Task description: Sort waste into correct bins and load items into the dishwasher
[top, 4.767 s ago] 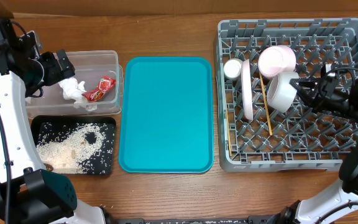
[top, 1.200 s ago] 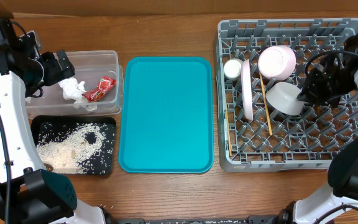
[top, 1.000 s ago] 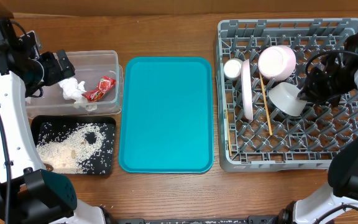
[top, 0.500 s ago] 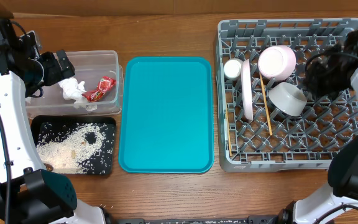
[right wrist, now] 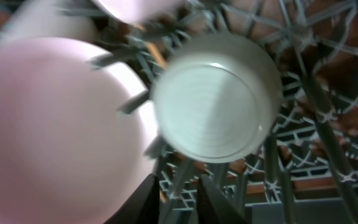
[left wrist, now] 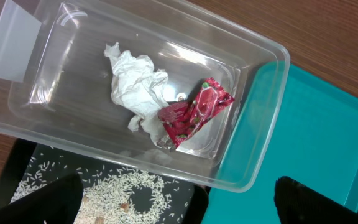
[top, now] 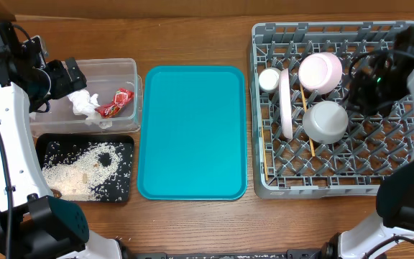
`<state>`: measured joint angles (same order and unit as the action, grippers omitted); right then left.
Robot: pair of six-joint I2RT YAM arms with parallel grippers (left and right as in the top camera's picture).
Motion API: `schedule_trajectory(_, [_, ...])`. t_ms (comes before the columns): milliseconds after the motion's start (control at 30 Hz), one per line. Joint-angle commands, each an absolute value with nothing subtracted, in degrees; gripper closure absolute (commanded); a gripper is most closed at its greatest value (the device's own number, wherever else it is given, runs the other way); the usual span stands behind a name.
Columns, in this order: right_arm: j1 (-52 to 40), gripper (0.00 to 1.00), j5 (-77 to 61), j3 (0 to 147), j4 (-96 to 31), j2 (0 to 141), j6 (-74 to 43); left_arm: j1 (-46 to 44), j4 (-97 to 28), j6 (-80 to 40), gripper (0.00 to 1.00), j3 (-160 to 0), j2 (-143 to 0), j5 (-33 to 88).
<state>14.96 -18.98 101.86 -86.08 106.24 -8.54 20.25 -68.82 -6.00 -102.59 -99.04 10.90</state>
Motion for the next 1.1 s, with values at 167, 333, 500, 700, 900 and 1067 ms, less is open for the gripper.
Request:
schedule_trajectory(167, [11.7,0.0,-22.6,111.0,-90.5,104.2,-8.6,20.2,-68.8,-6.4,0.0,-104.0,-98.1,11.4])
schedule_trajectory(333, [11.3,0.0,-22.5,111.0,-90.3,104.2,-8.6,20.2,-68.8,-6.4,0.0,-104.0,-98.1,11.4])
schedule_trajectory(500, [11.3,0.0,-22.6,111.0,-90.3,104.2,-8.6,20.2,-68.8,-6.4,0.0,-104.0,-98.1,11.4])
schedule_trajectory(700, [11.3,0.0,-22.6,111.0,-90.3,104.2,-8.6,20.2,-68.8,-6.4,0.0,-104.0,-98.1,11.4])
schedule_trajectory(900, [11.3,0.0,-22.6,111.0,-90.3,104.2,-8.6,20.2,-68.8,-6.4,0.0,-104.0,-98.1,11.4])
schedule_trajectory(1067, [11.3,0.0,-22.6,111.0,-90.3,104.2,-8.6,20.2,-68.8,-6.4,0.0,-104.0,-98.1,11.4])
